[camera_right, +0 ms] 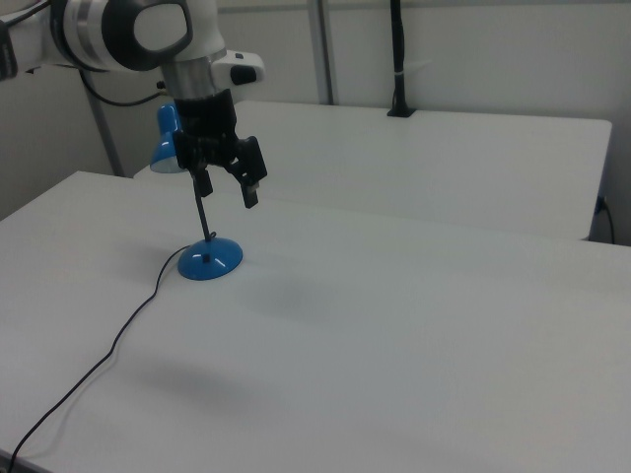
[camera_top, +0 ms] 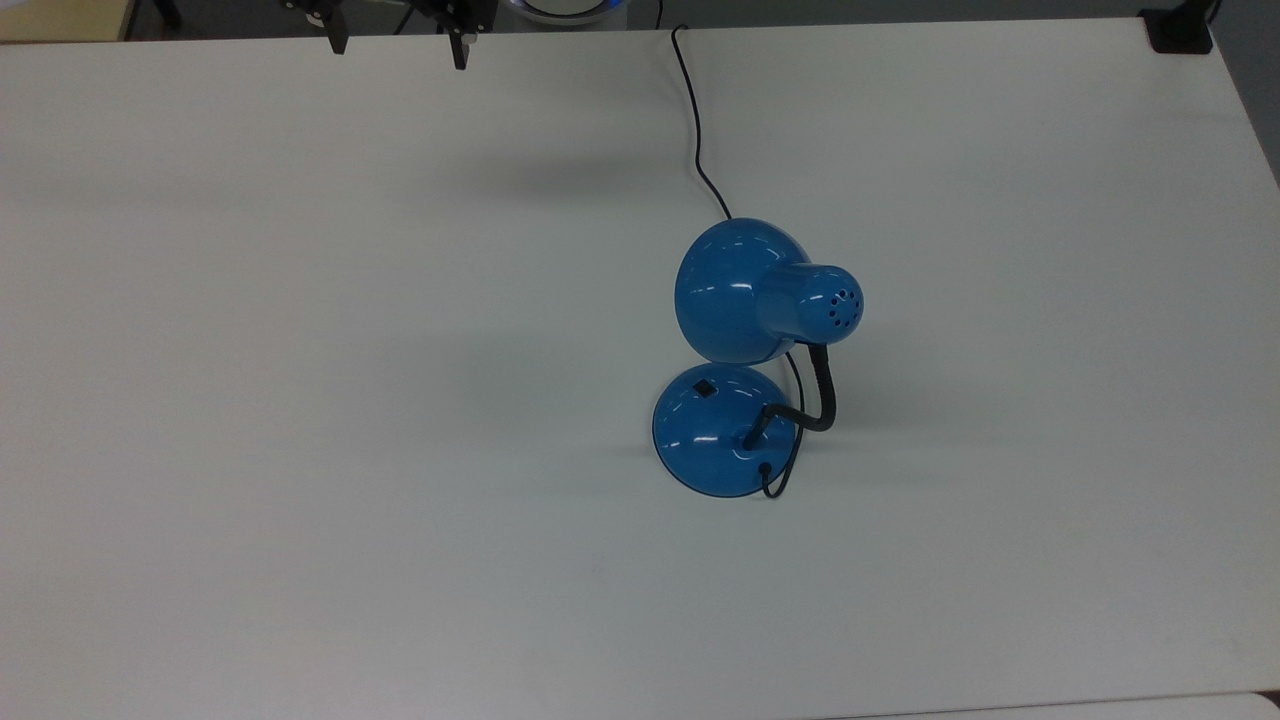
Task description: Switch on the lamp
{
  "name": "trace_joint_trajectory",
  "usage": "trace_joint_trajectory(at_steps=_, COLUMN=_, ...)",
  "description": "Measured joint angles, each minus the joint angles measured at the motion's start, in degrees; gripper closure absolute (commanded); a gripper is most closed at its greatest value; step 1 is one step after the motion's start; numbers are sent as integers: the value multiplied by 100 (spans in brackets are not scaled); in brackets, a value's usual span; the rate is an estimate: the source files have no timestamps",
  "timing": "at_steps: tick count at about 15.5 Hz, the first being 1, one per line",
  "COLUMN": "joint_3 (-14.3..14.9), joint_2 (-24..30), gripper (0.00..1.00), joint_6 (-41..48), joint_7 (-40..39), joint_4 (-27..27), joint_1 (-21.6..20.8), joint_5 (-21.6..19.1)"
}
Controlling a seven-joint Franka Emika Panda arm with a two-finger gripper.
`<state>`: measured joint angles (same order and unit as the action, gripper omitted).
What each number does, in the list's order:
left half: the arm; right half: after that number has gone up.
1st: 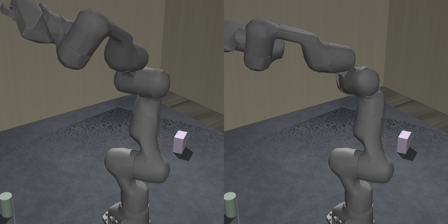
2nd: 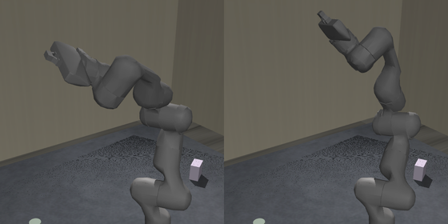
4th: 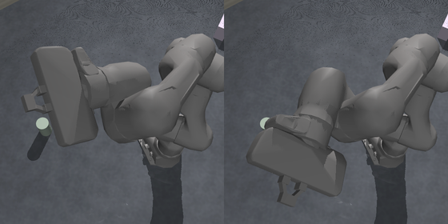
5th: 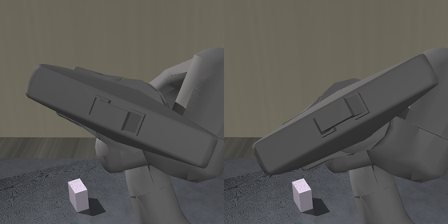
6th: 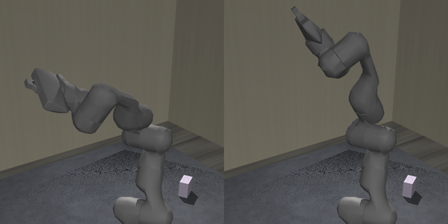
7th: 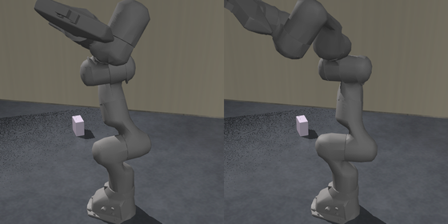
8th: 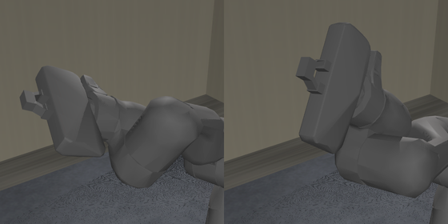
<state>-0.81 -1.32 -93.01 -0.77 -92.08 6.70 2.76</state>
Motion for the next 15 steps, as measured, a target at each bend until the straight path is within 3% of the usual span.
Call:
trace_joint_trajectory(at_steps=13, joint_3=0, joint_2=-43, gripper=0, joint_6=0, joint_7=-87, joint_4=21, joint_1=-19, joint_5=-17)
trace_joint_trajectory(at_steps=15, joint_3=0, joint_2=-46, gripper=11, joint_6=0, joint_7=-89, joint_4=21, joint_1=-19, joint_5=-24)
